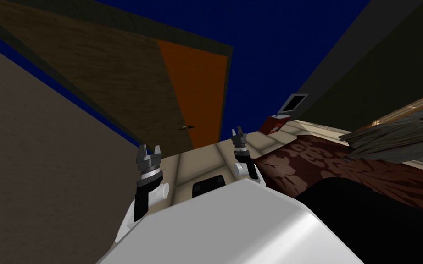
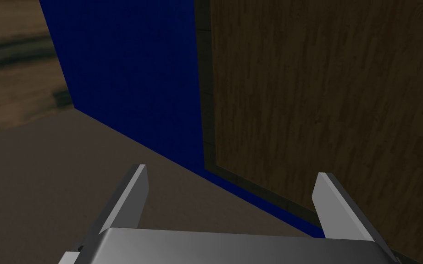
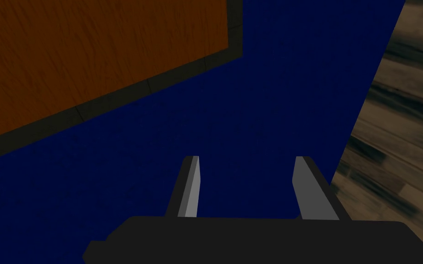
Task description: Pull the door open
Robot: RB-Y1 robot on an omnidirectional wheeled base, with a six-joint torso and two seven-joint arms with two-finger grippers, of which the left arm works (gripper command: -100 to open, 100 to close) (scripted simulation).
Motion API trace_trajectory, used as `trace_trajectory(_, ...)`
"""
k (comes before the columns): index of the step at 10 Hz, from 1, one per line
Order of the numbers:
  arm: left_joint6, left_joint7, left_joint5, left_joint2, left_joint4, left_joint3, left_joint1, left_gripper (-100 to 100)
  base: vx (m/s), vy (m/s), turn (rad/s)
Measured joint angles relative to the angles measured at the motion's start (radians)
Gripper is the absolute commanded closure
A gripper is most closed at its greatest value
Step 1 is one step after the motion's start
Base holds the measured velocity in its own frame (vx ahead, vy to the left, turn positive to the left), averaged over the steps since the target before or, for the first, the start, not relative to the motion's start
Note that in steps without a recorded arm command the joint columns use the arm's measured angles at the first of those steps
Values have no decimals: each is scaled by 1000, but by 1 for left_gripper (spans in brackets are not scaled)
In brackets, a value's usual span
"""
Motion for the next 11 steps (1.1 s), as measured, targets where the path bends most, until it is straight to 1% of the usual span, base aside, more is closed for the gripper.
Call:
trace_trajectory(3, -8, 5, -2, 5, 53, 17, -2, -100, 95, 12, -86)
trace_trajectory(4, -6, 7, -3, 7, 69, 24, -5, -100, 70, 20, -21)
trace_trajectory(6, -11, 9, -2, 11, 106, 35, -21, -100, 70, 8, -72)
trace_trajectory(7, -14, 14, 0, 18, 128, 46, -26, -100, 95, 10, -98)
trace_trajectory(8, -17, 16, 0, 19, 149, 53, -29, -100, 96, 14, -76)
trace_trajectory(9, -25, 18, -1, 20, 178, 60, -35, -100, 92, 16, -86)
trace_trajectory(11, -29, 20, -3, 21, 223, 73, -44, -100, 102, 22, -92)
